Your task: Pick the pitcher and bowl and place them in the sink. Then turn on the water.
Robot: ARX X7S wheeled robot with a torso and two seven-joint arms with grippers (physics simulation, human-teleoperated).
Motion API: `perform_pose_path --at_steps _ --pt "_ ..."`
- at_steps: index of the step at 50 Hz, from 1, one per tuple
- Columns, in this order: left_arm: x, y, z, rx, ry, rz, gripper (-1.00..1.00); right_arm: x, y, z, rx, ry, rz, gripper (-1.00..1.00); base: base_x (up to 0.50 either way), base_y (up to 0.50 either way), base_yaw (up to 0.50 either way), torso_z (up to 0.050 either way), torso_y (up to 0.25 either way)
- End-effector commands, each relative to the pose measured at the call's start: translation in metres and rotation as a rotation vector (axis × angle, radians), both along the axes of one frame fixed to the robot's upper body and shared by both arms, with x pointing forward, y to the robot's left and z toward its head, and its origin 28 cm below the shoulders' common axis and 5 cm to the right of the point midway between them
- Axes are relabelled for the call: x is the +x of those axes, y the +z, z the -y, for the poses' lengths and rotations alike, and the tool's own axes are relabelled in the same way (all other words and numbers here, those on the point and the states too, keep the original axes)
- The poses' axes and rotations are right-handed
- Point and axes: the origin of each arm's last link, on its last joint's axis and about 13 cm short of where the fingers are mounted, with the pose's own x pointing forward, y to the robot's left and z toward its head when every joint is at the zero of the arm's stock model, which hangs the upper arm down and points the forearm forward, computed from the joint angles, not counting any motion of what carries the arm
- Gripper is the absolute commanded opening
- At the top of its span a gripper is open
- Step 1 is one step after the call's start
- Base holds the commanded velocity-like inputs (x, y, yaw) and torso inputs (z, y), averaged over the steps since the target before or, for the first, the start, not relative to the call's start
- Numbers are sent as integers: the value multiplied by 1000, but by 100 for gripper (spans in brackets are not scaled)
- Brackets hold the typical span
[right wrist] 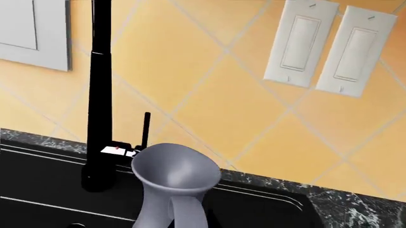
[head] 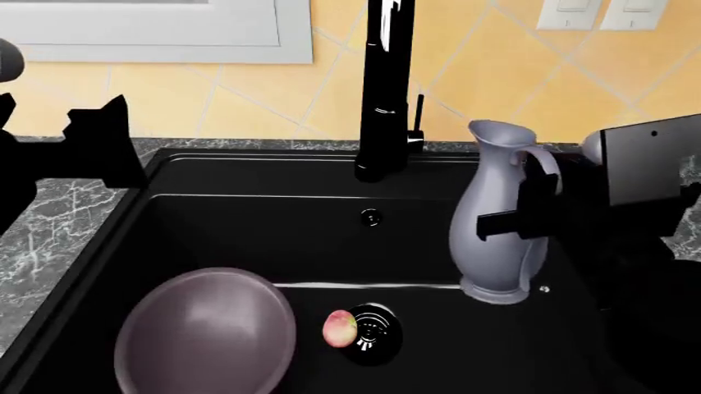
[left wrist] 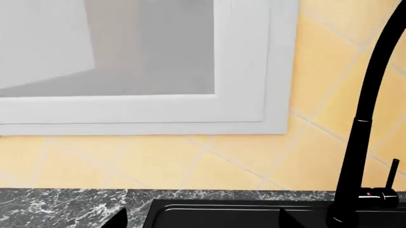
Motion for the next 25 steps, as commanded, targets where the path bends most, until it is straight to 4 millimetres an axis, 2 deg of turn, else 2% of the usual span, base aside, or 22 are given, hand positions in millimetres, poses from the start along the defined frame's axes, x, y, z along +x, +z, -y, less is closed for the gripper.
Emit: perform_pose_path --at_steps 1,25 --pt "-2 1 -1 -2 10 24 100 6 -17 2 -11 -21 -32 -100 0 0 0 0 0" --pt "0 -4 -3 3 20 11 100 17 -40 4 -23 -29 -136 -100 0 0 0 0 0"
